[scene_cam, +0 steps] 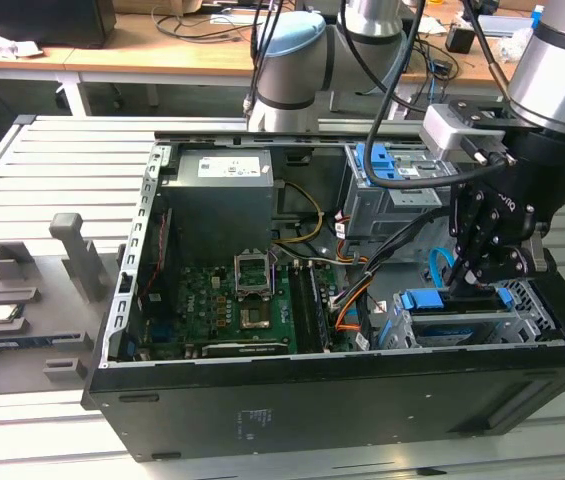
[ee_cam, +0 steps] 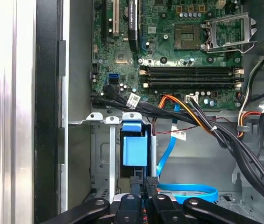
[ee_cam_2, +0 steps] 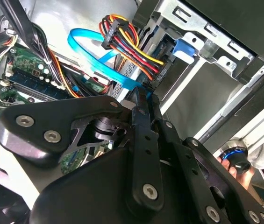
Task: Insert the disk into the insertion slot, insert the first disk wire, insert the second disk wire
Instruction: 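Insert the second disk wire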
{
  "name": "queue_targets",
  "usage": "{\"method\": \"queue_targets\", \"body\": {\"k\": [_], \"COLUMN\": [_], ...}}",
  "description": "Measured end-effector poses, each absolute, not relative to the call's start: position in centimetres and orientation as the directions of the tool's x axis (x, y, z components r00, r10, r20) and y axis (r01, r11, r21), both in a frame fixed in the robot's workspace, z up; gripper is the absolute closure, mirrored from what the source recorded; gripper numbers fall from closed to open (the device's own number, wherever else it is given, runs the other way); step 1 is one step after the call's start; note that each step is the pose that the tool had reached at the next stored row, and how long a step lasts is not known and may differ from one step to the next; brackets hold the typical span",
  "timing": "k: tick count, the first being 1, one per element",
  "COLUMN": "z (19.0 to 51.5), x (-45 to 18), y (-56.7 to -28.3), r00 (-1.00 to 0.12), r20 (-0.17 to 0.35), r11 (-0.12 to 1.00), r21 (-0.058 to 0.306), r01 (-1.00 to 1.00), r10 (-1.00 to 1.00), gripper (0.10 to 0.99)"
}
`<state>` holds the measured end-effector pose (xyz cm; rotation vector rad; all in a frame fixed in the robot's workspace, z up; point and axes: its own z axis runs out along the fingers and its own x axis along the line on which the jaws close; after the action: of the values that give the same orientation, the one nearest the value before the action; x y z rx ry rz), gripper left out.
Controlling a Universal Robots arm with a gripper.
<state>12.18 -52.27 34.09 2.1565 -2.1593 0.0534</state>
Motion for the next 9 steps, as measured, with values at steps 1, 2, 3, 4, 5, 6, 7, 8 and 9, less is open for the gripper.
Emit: {"method": "queue_targets", "body": {"k": [1,2,3,4,5,6,7,8,9], "z": [34.04,34.01,34.0,33.99,33.98,33.98,33.97,33.97,33.97], "x": [12.18,12.18,12.18,12.18,12.18,12.18,12.18,12.18,12.18], "y": [-52.3,-52.31,-52.31,-52.31,-52.31,-52.31,-52.31,-52.31,-52.31], "r00": [0.0,0.0,0.001,0.001,0.001,0.001,0.001,0.001,0.001], "r20": [0.088,0.088,0.088,0.088,0.088,0.089,0.089,0.089,0.089], "r11": [0.003,0.003,0.003,0.003,0.003,0.003,0.003,0.003,0.003], "r21": [0.038,0.038,0.038,0.038,0.038,0.038,0.038,0.038,0.038], "r01": [-0.999,-0.999,-0.999,-0.999,-0.999,-0.999,-0.999,-0.999,-0.999], "r10": [-0.996,-0.996,-0.996,-0.996,-0.996,-0.996,-0.996,-0.996,-0.996], "gripper": [0.925,0.925,0.925,0.925,0.925,0.925,0.925,0.925,0.918]}}
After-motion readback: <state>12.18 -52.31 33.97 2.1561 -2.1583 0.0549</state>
